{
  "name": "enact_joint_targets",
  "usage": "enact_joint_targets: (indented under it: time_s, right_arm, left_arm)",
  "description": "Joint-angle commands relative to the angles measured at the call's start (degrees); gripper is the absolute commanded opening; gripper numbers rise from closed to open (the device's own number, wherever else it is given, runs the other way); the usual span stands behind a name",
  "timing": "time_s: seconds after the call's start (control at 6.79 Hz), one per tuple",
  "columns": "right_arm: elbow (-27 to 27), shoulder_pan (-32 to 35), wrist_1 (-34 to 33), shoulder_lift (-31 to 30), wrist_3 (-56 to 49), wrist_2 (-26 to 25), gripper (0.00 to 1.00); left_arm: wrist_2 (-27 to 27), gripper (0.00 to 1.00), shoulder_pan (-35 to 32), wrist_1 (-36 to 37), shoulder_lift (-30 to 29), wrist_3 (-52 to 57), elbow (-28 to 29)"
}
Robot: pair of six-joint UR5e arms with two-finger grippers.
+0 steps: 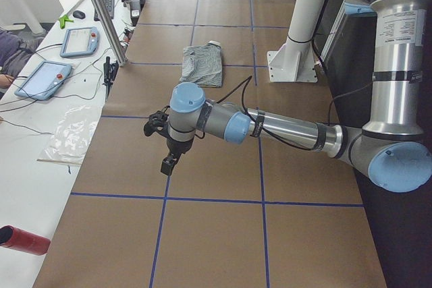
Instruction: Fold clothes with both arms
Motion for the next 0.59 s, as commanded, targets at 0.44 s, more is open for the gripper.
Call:
enact_joint_targets:
  time_s: [0.44]
  right_arm:
    - [1.88, -0.23, 0.07, -1.53, 0.40, -1.72, 1.00]
  left_arm:
    - [-0.59, 1.00, -0.50, 0.17, 1.69, -0.12, 8.68]
